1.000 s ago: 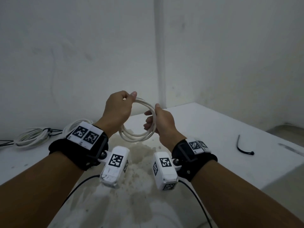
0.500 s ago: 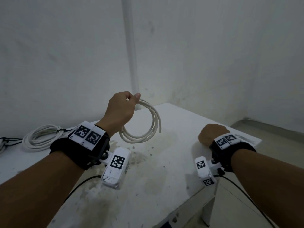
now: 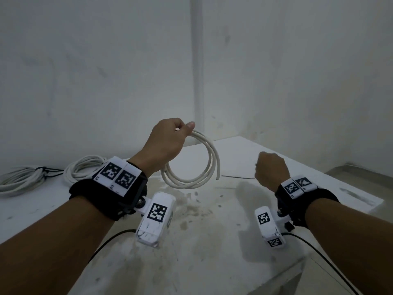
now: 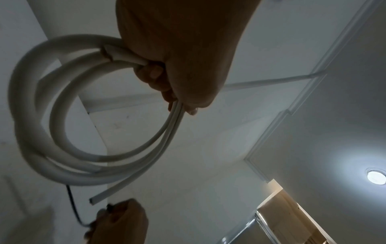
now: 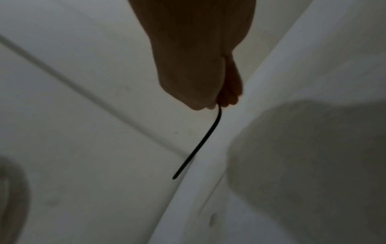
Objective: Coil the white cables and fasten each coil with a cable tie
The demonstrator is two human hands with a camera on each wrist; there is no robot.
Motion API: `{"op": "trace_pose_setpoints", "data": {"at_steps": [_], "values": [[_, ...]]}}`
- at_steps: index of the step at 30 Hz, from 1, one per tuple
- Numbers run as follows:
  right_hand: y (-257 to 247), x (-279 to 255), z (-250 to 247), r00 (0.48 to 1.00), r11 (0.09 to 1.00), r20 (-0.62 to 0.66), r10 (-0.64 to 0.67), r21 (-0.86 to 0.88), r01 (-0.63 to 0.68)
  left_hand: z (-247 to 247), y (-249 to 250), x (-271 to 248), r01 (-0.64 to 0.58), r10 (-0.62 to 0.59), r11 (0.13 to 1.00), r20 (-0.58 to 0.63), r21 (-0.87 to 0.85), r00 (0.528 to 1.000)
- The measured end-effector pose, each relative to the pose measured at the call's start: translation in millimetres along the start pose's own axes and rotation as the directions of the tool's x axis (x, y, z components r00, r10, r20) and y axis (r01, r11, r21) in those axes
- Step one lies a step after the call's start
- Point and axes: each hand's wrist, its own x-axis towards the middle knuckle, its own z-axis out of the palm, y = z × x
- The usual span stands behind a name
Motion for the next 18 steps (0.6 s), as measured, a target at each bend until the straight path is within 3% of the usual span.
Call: {"op": "trace_pose_setpoints", "data": {"at_steps": [2,4,5,7,9,10,12,15,18], "values": [[-45,22,-5,0.981,0.983,-0.137,-0.134,0.104,0.149,-15,-9,0,-0.003,0.004,1.000,0.025,-0.009,1.000],[-97,37,-17,0.960,0.892,-0.199,-0.198,0.369,0.261,-32,-20,-2,-0.003,0.003,1.000,0.037,0.001,0.999],[-123,43,-25,0.953,0.775,-0.201,-0.224,0.557,0.300,-42,-27,-3,-0.002,0.001,1.000,0.030,0.019,1.000],[-170,50,-39,0.937,0.413,-0.124,-0.327,0.873,0.260,-64,-41,-6,0.013,-0.012,0.998,-0.003,0.064,1.000],[-211,52,-49,0.873,0.073,-0.058,-0.485,0.992,0.106,-86,-58,-8,0.035,-0.029,0.993,-0.055,0.109,0.998],[-229,51,-53,0.837,-0.016,-0.041,-0.545,0.999,0.039,-96,-66,-10,0.051,-0.039,0.988,-0.085,0.144,0.996],[-264,48,-53,0.796,-0.079,-0.032,-0.605,0.997,-0.020,-114,-84,-12,0.083,-0.048,0.968,-0.147,0.238,0.988],[-304,44,-43,0.804,-0.140,-0.030,-0.594,0.988,-0.066,-131,-107,-12,0.144,-0.090,0.964,-0.234,0.224,0.968],[-325,42,-33,0.804,-0.242,0.012,-0.595,0.951,-0.194,-142,-121,-5,0.171,-0.115,0.960,-0.245,0.221,0.963]]}}
